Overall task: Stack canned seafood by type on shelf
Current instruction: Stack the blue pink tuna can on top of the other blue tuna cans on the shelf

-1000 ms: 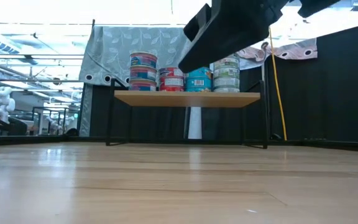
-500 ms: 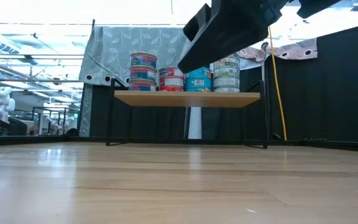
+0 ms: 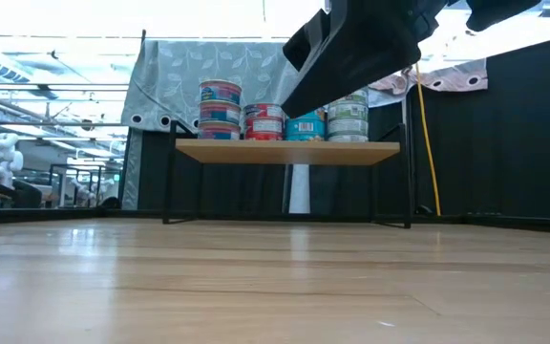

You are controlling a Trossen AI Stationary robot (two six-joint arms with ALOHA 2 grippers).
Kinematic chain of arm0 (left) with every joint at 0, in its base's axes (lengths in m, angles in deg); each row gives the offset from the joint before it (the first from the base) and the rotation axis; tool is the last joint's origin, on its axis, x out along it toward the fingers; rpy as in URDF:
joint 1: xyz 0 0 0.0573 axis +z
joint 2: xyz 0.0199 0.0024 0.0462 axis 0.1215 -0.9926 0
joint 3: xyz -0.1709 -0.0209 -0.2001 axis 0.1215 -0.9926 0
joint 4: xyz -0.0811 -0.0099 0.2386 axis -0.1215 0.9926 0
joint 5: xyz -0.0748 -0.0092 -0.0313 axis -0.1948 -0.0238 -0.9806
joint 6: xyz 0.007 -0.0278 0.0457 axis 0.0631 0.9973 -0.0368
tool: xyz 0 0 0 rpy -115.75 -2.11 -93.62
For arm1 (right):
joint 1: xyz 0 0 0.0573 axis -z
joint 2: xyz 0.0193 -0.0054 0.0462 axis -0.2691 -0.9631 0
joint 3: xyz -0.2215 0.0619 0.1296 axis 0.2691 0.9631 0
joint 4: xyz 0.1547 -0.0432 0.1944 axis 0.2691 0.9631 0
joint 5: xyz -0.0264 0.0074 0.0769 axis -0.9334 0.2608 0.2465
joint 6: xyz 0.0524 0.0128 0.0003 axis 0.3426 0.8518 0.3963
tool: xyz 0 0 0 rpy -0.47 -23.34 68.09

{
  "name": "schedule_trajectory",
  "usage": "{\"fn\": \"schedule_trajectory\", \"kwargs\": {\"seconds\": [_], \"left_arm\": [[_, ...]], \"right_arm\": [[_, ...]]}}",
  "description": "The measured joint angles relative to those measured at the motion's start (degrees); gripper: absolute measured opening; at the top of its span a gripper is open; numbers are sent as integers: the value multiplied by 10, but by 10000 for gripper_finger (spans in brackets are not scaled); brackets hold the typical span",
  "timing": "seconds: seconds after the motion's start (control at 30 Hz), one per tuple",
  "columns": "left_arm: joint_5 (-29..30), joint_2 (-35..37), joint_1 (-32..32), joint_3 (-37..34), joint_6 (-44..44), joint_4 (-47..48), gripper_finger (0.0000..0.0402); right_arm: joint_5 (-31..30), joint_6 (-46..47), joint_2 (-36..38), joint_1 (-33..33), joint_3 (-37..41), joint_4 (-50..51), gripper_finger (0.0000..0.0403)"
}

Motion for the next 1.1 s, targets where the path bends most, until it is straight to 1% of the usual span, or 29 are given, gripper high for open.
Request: {"fn": "schedule_trajectory", "kwargs": {"seconds": [0.1, 0.2, 0.27, 0.43, 0.63, 0.93, 1.1], "left_arm": [[-8, 1, 2, 21, 1, 30, 2], [-46, 1, 2, 21, 16, 35, 2], [-60, 1, 1, 16, 29, 33, 2], [-58, 1, -1, 7, 30, 27, 2], [-44, 3, -1, -23, 31, -17, 2], [-50, 3, -1, -24, 32, -18, 2], [-48, -11, -1, -28, 45, -19, 2]], "right_arm": [[0, -2, 0, 0, 0, 0, 0], [0, -4, 0, 0, 0, 0, 0], [0, -4, 0, 0, 0, 0, 0], [0, -3, 0, 0, 0, 2, 0], [0, -3, 0, 0, 0, 7, 0], [0, -2, 0, 0, 0, 7, 0], [0, -3, 0, 0, 0, 8, 0]]}}
